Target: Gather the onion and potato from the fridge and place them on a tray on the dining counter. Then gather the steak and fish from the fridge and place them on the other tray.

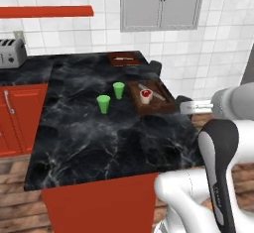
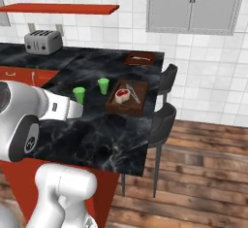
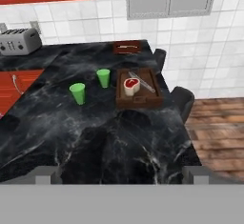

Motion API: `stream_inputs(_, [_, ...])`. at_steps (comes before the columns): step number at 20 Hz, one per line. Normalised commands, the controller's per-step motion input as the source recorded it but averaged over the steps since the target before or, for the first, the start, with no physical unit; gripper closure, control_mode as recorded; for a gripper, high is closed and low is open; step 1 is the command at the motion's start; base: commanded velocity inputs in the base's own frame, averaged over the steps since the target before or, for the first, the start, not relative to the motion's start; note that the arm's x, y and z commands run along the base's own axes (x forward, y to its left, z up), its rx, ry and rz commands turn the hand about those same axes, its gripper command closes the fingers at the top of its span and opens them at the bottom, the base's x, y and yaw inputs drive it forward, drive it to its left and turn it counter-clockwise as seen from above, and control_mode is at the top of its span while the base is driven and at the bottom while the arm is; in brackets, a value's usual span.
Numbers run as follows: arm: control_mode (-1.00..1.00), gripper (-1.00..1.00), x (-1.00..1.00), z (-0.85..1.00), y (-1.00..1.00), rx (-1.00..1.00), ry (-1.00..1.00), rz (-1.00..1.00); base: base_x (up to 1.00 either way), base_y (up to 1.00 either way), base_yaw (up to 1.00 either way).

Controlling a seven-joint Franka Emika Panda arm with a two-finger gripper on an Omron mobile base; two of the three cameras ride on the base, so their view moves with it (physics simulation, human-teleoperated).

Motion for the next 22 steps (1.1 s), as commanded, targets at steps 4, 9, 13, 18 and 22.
stream_inputs(4, [1.00,-1.00,0.00,0.00,0.00,0.00,0.00,0.00,-0.97,0.57,0.12])
stream_inputs(9, [1.00,-1.00,0.00,0.00,0.00,0.00,0.00,0.00,-0.62,0.95,0.31])
stream_inputs(13, [1.00,-1.00,0.00,0.00,0.00,0.00,0.00,0.00,-0.22,0.97,0.75])
stream_inputs(18, [1.00,-1.00,0.00,0.00,0.00,0.00,0.00,0.00,-0.15,0.63,0.95])
stream_inputs(22, [1.00,-1.00,0.00,0.00,0.00,0.00,0.00,0.00,0.02,0.43,0.94])
